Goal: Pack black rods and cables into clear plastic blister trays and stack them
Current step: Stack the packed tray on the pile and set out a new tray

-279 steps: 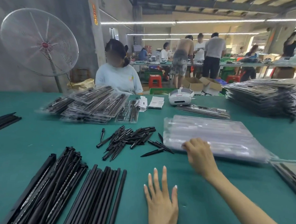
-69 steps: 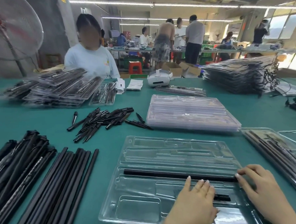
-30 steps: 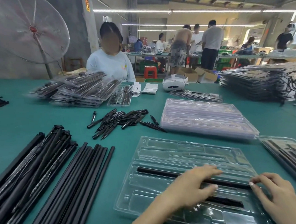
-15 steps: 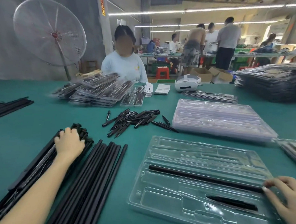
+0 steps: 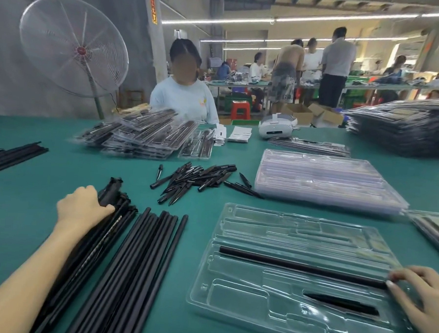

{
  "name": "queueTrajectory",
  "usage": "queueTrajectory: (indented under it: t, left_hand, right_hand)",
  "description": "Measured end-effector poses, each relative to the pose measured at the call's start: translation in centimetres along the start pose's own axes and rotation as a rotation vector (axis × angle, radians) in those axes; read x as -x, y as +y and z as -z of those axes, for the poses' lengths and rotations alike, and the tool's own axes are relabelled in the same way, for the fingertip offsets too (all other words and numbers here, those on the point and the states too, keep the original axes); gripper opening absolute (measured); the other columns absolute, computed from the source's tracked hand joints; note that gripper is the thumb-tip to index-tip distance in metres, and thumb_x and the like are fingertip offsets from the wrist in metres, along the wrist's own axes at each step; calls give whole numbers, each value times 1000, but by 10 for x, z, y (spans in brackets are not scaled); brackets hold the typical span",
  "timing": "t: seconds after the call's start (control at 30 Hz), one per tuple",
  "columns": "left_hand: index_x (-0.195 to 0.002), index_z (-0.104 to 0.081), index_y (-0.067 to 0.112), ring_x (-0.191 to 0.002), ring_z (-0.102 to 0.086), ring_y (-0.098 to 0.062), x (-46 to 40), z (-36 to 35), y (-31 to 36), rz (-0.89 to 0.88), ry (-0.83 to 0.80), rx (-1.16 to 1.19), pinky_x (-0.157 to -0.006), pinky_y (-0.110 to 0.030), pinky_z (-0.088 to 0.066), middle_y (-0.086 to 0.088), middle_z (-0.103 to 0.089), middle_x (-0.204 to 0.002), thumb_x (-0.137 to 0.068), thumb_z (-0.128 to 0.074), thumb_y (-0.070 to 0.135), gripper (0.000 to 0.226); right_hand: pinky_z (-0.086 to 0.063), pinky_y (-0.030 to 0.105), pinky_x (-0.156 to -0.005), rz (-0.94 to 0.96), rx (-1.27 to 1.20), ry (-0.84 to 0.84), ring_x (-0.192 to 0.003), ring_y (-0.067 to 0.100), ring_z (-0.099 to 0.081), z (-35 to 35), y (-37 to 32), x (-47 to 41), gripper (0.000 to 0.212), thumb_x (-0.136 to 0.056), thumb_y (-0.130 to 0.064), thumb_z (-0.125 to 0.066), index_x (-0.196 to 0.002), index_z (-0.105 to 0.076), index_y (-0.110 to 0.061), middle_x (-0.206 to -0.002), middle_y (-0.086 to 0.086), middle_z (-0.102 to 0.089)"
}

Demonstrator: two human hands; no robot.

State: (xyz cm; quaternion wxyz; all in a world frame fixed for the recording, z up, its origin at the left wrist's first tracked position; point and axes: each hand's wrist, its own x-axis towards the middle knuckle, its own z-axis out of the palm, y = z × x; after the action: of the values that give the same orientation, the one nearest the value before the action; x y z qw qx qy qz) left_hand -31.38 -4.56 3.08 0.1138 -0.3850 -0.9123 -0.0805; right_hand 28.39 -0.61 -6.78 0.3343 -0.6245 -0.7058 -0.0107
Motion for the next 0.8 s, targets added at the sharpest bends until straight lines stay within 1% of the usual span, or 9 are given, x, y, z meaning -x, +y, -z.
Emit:
queueTrajectory:
  t: [0.13,0.2,0.33,0.4,0.5,0.57,0.63,0.7,0.8]
  left_hand:
    - [-93,-46,6,-84,-57,-34,-6,15,-5,-33,79,6,-65,-34,-36,-14,-56,-86,-82,-63,40,40]
    - [-98,-43,12,-82,-53,-30,-10,19,-11,-56,-19,71,-67,-33,-37,-10,-54,-89,-83,-64,44,40]
    - [-102,-36,12,-79,-51,-30,-13,16,-17,-120,-151,426,-62,-36,-34,-13,-53,-90,-80,-74,37,51]
    - [-111,-29,14,-82,-51,-31,-10,16,-19,-80,-166,575,-64,-37,-35,-13,-49,-89,-79,-75,34,60]
    - [-118,-46,11,-100,-54,-30,-9,19,-22,-85,-233,633,-79,-36,-37,-10,-56,-107,-88,-63,43,47]
    - [-101,-59,14,-90,-58,-19,-7,23,-23,-107,-256,774,-80,-31,-40,-2,-64,-104,-93,-53,46,34]
    - [-96,-61,18,-70,-60,-11,-4,30,-24,-40,-301,1013,-65,-19,-48,5,-65,-82,-95,-47,48,33]
    - [-90,-63,15,-54,-57,-11,-3,37,-31,43,-340,1209,-45,-14,-47,2,-61,-68,-97,-40,51,43]
    - [-86,-61,11,-45,-58,-13,-6,42,-44,85,-409,1390,-40,-15,-46,-2,-62,-59,-100,-28,49,53]
  right_hand:
    - [-47,54,-77,22,18,9,-79,31,-50,-10,13,-3,12,-80,-56,-43,-84,-53,-50,-90,-6,-50]
    - [-46,55,-82,45,22,-24,-85,30,-50,-16,21,-3,5,-87,-52,-51,-91,-51,-55,-93,-7,-49]
    - [-42,40,-91,2,33,-39,-90,30,-50,-19,30,-8,33,-82,-34,-64,-92,-49,-61,-95,-12,-48]
    - [-44,48,-88,41,21,-36,-87,28,-50,-16,27,-6,13,-88,-46,-56,-92,-51,-57,-95,-17,-46]
    - [-46,54,-85,38,24,-24,-87,28,-50,-18,31,-7,6,-88,-58,-48,-92,-52,-56,-96,-23,-45]
    - [-44,46,-92,-9,23,-50,-91,28,-49,-23,39,-8,14,-84,-46,-54,-91,-53,-58,-97,-21,-46]
    - [-37,23,-92,-81,5,-103,-92,18,-48,-28,47,-12,36,-84,-31,-58,-92,-50,-66,-95,-19,-48]
    - [-37,10,-83,-91,-16,-151,-92,0,-50,-24,49,-15,51,-87,-24,-62,-96,-46,-71,-94,-22,-51]
    - [-40,10,-83,-35,-23,-81,-85,3,-53,-5,35,-20,33,-92,-40,-53,-94,-41,-71,-92,-11,-57]
